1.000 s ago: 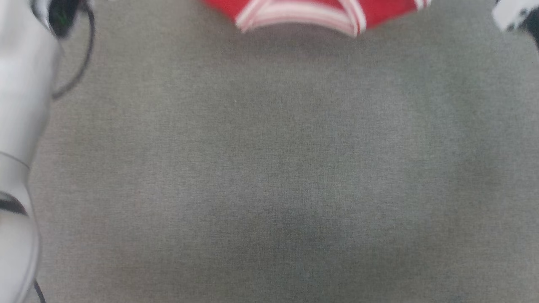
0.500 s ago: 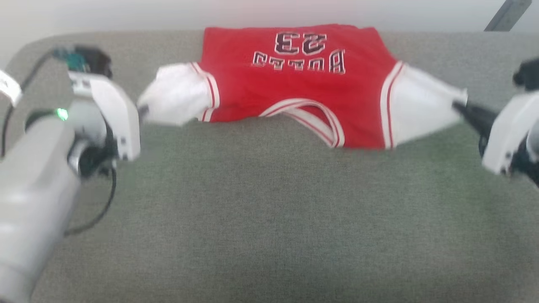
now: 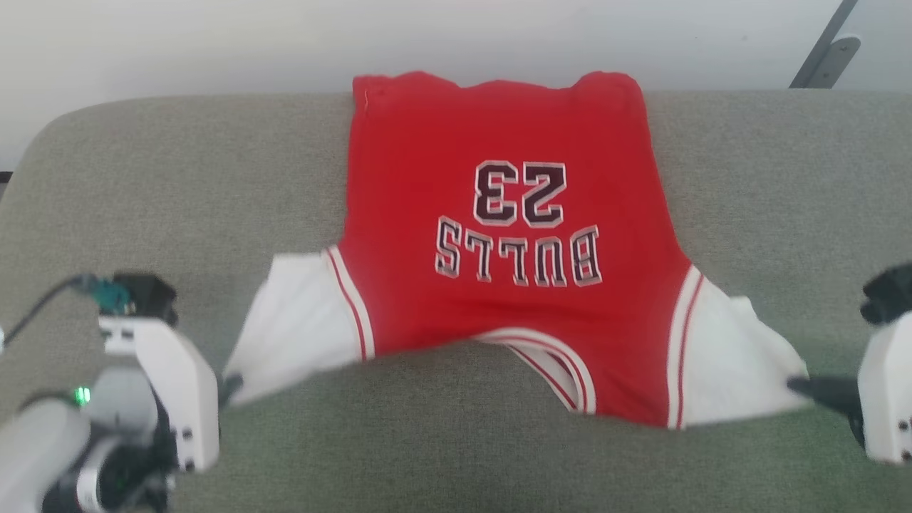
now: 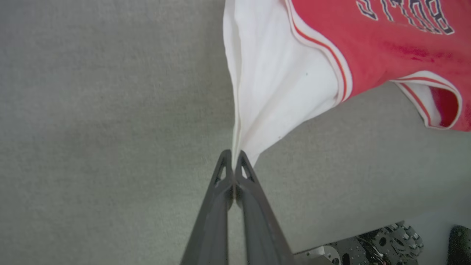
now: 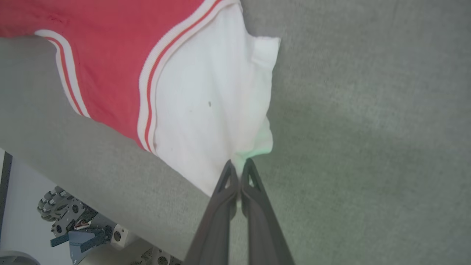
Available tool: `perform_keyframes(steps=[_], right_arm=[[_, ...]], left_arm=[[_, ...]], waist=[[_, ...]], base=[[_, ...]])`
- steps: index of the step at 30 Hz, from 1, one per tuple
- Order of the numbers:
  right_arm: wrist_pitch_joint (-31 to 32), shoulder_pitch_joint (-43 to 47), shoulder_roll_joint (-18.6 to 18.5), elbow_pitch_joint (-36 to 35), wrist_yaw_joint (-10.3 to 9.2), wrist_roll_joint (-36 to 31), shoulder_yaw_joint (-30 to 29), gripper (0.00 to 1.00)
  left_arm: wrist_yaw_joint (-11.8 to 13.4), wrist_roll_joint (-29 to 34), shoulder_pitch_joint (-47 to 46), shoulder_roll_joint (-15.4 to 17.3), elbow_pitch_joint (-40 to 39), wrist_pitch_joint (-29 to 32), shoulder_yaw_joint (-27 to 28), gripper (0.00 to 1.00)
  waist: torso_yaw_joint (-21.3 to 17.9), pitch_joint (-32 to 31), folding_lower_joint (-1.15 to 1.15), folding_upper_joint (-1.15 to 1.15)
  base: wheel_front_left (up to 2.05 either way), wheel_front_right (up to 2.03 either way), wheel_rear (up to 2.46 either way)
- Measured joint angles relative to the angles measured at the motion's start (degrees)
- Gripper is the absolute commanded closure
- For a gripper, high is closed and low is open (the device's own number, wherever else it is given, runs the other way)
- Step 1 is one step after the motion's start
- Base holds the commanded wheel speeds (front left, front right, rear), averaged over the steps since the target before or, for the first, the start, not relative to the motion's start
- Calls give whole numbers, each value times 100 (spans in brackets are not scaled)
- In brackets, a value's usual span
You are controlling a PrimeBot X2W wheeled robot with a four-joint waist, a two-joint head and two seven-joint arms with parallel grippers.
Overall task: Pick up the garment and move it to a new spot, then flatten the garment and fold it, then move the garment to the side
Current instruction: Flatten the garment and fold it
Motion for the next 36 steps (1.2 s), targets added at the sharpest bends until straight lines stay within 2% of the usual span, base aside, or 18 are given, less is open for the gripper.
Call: perform_keyframes(steps=[6,9,13,19,20,21,23,24,30,33,36], right_arm=[[731,928,-344,-517,-1,244,-365,100],[850,1339,-391,-666,-1,240,-641,100],[753,1625,-180,-682,-1,-113,-1018,100],[432,1686,597,-456,-1,-981,-1313,100],[421,1653,706,-364,-1,-1145,-1343,95],[400,1616,790,-287,-1,-1335,-1341,69],[439,1550,970,-146,-1,-1475,-1394,41],[456,1526,1040,-111,-1,-1530,-1417,2],[563,1415,1174,-402,2,-1720,-1785,0],[414,1277,1233,-740,1,-1918,-2199,0],[313,1050,1452,-955,0,-2192,-2581,0]], left_arm=[[851,-415,1053,546,-1308,125,89,100],[1095,-569,1415,666,-1707,154,75,100],[1146,-611,1588,621,-1866,-46,113,100],[926,-459,1508,365,-1580,-292,67,100],[878,-392,1451,310,-1524,-319,44,100],[846,-342,1388,237,-1455,-343,43,100],[777,-265,1274,132,-1356,-391,7,100],[739,-236,1229,87,-1304,-400,-4,100],[625,-167,1051,-168,-1124,-565,-10,100],[581,-147,1003,-234,-1094,-651,16,100],[579,-118,949,-287,-1099,-669,-1,100]], waist=[[28,-43,0,0],[62,-44,0,0],[117,11,0,0],[184,149,0,0],[187,171,0,0],[190,189,0,0],[195,209,0,0],[196,218,0,0],[208,289,0,0],[217,349,0,0],[228,429,0,0]], base=[[0,0,0],[0,0,0],[0,0,0],[0,0,0],[0,0,0],[0,0,0],[0,0,0],[0,0,0],[0,0,0],[0,0,0],[0,0,0]])
